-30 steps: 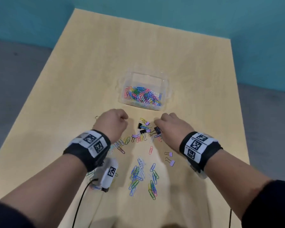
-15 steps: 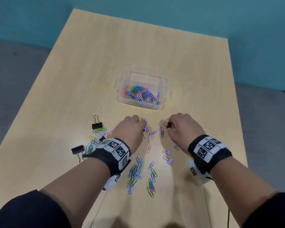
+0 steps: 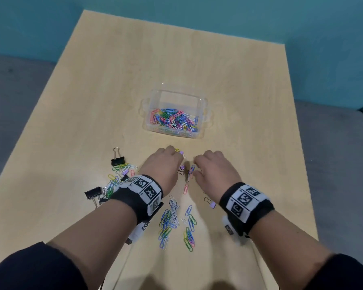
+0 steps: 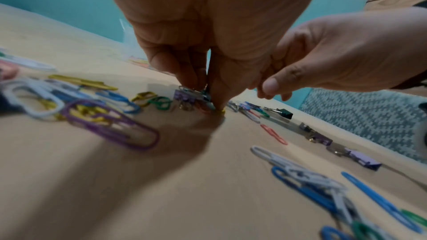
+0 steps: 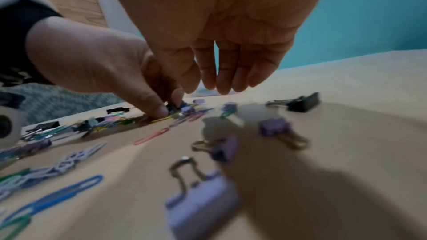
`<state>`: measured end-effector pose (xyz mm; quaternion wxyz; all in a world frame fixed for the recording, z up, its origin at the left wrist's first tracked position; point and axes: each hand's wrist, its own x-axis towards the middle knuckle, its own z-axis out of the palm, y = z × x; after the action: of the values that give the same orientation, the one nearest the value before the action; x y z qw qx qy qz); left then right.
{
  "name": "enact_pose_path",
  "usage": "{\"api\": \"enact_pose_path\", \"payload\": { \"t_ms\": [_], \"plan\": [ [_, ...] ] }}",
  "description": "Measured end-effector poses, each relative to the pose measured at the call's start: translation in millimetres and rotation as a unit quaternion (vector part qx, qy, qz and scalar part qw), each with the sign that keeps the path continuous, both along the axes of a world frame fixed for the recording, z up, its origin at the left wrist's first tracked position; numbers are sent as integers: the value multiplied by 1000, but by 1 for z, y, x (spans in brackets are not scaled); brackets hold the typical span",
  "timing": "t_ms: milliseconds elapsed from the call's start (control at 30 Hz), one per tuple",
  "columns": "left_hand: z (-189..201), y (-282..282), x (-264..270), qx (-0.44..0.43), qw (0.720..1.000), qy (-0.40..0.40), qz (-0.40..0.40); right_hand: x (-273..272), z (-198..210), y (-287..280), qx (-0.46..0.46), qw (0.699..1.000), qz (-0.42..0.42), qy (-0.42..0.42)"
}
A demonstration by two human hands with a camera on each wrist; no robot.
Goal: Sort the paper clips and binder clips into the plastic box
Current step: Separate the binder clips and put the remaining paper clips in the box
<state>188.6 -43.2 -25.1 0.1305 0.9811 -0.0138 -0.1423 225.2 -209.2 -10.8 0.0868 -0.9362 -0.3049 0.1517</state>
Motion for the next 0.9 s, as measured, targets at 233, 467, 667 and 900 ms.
{"api": "enact_pose_path", "payload": {
  "t_ms": [233,467,667,900],
  "plan": [
    [6,10,-20,-147,983,-42,104,2,-7,39,-37,998,48,-5],
    [19,87,-50,-192,905,-93,369,0,-5,50,-57,996,63,16],
    [5,144,-64,-101,909,-37,403,20,4,13,-22,993,-111,29],
    [15,115,-62,-42,943,-133,301,12,4,-20,-41,995,-94,-11]
  ]
}}
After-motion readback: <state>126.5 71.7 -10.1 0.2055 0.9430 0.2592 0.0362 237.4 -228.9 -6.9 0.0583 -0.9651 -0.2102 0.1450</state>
